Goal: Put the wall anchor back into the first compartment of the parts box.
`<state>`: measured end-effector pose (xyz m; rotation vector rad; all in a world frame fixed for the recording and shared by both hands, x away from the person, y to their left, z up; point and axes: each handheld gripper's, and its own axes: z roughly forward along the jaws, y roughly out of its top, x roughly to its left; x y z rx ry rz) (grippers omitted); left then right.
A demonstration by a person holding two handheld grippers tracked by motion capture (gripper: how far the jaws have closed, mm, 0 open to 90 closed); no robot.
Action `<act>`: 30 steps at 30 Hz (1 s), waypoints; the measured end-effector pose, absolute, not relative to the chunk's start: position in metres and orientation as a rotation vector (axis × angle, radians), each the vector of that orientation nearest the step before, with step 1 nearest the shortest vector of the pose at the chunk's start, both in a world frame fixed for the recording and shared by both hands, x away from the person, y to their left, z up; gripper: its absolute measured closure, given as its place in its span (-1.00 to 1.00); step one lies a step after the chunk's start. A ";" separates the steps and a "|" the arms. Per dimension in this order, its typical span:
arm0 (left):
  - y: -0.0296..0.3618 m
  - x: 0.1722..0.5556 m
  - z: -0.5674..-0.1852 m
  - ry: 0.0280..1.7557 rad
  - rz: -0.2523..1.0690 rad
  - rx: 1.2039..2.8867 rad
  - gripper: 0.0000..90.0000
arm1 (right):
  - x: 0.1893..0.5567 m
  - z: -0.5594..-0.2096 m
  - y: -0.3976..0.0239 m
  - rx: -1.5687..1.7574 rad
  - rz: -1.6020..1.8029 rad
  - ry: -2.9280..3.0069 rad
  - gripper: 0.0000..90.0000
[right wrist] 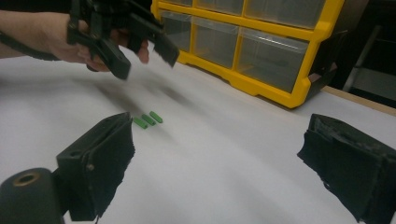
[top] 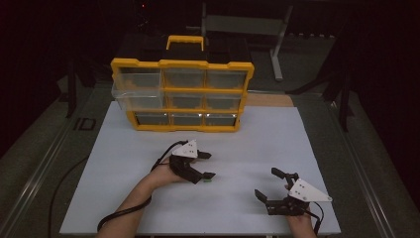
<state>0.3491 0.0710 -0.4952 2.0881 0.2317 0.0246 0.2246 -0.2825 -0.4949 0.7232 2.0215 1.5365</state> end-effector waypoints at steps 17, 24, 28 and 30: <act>0.065 0.355 -0.517 0.258 0.016 2.248 0.46 | 0.225 -0.495 -0.283 0.727 1.541 2.024 -0.81; 0.063 0.359 -0.524 0.271 0.006 2.293 0.58 | 0.225 -0.496 -0.283 0.721 1.534 2.027 -0.81; 0.061 0.359 -0.525 0.261 0.012 2.311 0.72 | 0.226 -0.496 -0.283 0.725 1.538 2.029 -0.81; 0.060 0.359 -0.525 0.254 0.030 2.318 0.84 | 0.226 -0.496 -0.283 0.726 1.534 2.030 -0.81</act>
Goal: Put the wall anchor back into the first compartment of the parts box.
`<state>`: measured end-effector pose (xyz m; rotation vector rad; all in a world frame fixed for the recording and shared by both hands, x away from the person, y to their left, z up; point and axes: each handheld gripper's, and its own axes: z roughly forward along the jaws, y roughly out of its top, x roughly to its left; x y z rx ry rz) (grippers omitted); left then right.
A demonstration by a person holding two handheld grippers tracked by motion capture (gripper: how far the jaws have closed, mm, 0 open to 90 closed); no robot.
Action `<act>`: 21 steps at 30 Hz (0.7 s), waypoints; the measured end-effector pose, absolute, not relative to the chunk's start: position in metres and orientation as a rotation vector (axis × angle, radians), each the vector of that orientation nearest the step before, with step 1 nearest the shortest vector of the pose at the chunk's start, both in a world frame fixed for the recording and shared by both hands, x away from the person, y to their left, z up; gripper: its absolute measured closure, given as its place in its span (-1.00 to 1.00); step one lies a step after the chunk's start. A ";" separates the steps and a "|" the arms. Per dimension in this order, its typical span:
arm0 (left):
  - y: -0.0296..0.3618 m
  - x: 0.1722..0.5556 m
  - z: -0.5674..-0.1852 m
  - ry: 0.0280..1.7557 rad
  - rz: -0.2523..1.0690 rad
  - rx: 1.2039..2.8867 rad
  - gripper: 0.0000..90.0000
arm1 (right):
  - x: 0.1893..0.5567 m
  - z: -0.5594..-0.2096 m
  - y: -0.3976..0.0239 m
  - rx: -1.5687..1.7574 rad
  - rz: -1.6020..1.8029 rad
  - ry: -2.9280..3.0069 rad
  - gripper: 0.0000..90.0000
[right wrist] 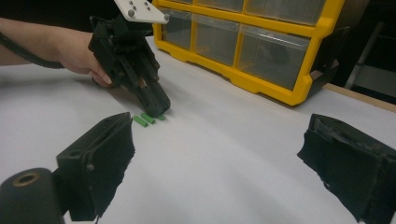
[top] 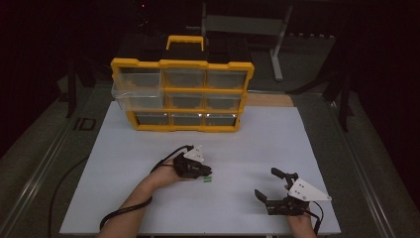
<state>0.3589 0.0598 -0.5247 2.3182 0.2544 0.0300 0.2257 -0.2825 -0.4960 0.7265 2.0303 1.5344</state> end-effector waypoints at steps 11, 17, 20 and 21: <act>0.065 0.361 -0.508 0.263 0.004 2.329 0.86 | 0.226 -0.496 -0.283 0.736 1.542 2.019 -0.81; 0.070 0.358 -0.498 0.239 -0.005 2.330 0.86 | 0.226 -0.495 -0.283 0.733 1.545 2.014 -0.81; 0.075 0.353 -0.486 0.224 -0.009 2.324 0.86 | 0.226 -0.495 -0.284 0.733 1.545 2.005 -0.81; 0.077 0.352 -0.483 0.222 -0.012 2.326 0.86 | 0.226 -0.495 -0.284 0.732 1.548 2.003 -0.81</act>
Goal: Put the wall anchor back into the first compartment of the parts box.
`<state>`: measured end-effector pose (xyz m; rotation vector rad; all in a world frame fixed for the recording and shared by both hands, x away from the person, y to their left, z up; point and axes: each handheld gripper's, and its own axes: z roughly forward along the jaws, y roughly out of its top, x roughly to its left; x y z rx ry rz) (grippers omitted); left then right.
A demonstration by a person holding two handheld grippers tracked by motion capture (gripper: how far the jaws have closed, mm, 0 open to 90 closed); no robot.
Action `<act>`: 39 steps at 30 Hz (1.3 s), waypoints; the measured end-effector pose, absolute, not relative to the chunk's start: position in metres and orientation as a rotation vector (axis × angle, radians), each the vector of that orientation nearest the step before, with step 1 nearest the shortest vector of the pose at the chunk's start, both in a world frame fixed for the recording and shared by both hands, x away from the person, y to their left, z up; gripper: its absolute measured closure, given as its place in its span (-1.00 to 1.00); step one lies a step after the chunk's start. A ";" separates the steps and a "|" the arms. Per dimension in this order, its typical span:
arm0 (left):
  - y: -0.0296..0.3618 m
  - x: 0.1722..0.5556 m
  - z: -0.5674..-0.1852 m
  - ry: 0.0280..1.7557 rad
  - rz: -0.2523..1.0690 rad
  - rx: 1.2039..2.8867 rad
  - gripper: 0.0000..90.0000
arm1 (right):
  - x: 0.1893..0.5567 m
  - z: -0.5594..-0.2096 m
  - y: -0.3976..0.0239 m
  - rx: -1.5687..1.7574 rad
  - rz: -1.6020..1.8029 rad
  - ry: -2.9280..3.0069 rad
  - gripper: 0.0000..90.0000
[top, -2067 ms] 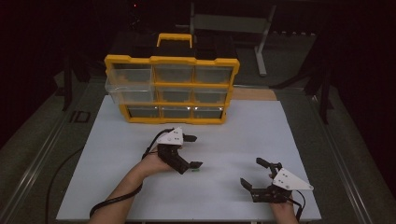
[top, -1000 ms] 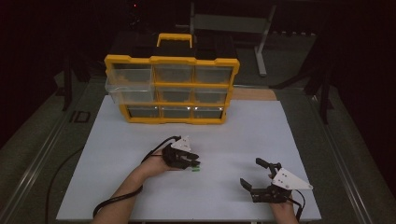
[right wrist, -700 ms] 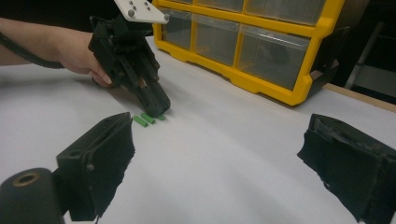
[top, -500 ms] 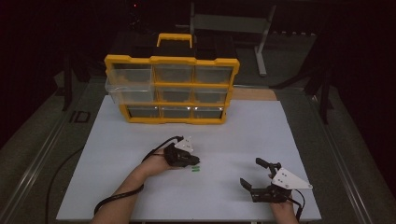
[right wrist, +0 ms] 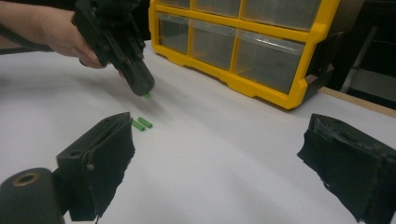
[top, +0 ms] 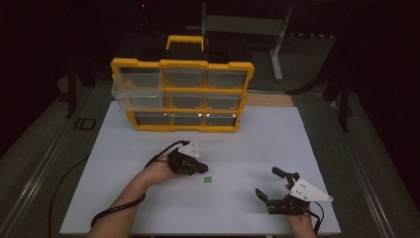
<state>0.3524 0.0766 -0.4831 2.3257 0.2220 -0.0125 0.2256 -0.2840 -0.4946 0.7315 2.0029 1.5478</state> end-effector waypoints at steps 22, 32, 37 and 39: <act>0.135 0.329 -0.406 0.152 -0.009 2.299 0.86 | 0.227 -0.494 -0.283 0.714 1.545 1.991 -0.81; 0.161 0.326 -0.371 0.151 0.037 2.296 0.86 | 0.228 -0.494 -0.282 0.720 1.541 1.987 -0.81; 0.173 0.324 -0.349 0.139 0.053 2.272 0.86 | 0.228 -0.494 -0.282 0.722 1.544 1.989 -0.81; 0.178 0.323 -0.340 0.139 0.062 2.267 0.86 | 0.228 -0.494 -0.282 0.719 1.545 1.988 -0.81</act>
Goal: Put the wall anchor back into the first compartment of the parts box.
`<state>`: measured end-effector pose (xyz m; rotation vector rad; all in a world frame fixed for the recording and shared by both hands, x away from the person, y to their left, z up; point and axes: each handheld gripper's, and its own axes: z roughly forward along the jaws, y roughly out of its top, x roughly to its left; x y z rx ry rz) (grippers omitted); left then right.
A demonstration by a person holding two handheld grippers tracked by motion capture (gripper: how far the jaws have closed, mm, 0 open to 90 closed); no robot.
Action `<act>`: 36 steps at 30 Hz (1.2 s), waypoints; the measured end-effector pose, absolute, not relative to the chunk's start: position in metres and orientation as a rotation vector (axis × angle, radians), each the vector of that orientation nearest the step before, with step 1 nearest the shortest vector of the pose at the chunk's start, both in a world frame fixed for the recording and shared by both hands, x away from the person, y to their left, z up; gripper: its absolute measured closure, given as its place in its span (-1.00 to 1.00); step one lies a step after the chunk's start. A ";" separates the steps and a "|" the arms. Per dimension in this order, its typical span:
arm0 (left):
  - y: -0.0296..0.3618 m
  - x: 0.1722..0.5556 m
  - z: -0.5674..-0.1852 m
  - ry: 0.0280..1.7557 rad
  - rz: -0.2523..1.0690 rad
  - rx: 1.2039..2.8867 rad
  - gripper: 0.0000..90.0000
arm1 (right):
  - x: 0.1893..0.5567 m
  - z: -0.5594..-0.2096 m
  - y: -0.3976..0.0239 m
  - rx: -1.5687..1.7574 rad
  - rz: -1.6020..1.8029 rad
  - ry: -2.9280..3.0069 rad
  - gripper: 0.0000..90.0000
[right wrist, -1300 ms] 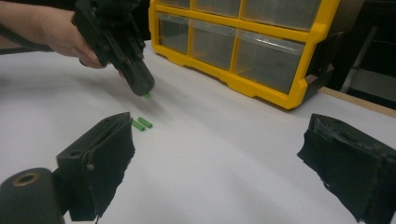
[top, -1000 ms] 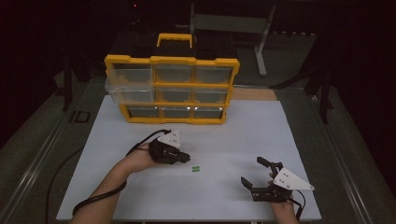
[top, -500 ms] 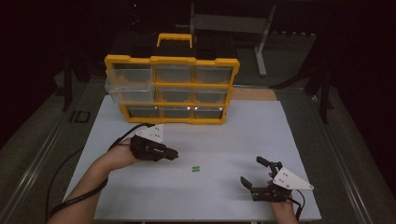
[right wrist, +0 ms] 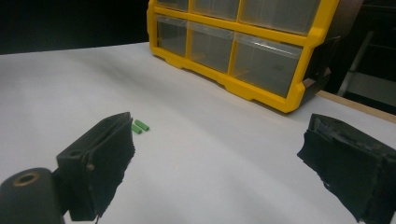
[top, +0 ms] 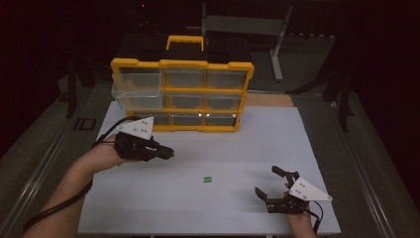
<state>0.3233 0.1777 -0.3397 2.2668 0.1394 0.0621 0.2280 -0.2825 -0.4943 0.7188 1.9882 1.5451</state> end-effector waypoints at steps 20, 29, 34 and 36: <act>0.215 0.327 -0.263 0.155 0.199 2.169 0.86 | 0.228 -0.494 -0.282 0.722 1.549 1.991 -0.81; 0.228 0.339 -0.231 0.186 0.286 2.111 0.86 | 0.228 -0.494 -0.282 0.722 1.548 1.995 -0.81; 0.236 0.347 -0.225 0.214 0.312 2.068 0.86 | 0.228 -0.494 -0.282 0.718 1.550 1.999 -0.81; 0.240 0.350 -0.224 0.238 0.320 2.050 0.86 | 0.228 -0.494 -0.282 0.720 1.552 2.001 -0.81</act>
